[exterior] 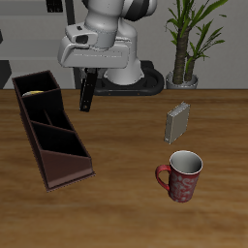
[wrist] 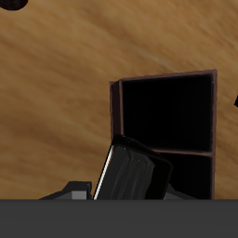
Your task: Place the white-yellow mug into the right desk caddy's right compartment and place the black book into the right desk caddy's back compartment
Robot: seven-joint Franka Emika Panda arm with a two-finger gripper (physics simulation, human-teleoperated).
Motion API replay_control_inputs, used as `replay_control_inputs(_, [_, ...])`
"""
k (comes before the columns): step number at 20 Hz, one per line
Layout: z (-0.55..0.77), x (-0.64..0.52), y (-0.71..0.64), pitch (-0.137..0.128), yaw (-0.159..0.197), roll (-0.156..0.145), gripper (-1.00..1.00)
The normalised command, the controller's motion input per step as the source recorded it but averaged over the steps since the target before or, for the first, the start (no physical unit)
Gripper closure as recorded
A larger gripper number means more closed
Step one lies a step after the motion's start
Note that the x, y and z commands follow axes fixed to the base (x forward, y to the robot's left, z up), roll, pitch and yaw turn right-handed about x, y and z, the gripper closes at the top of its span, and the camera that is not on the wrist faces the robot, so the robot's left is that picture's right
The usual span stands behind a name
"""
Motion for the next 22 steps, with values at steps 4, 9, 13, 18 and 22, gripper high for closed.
replay_control_inputs(4, [0.0,-0.13,-0.18,0.0,0.044,-0.032,1.0])
replay_control_inputs(9, [0.07,-0.13,-0.29,-0.013,0.027,-0.043,1.0])
replay_control_inputs(13, [0.06,-0.1,-0.3,-0.01,0.021,-0.044,1.0])
replay_control_inputs(18, [0.1,-0.07,-0.19,-0.022,-0.003,-0.018,1.0])
replay_control_inputs(22, [0.09,-0.04,-0.17,0.006,-0.047,0.019,1.0])
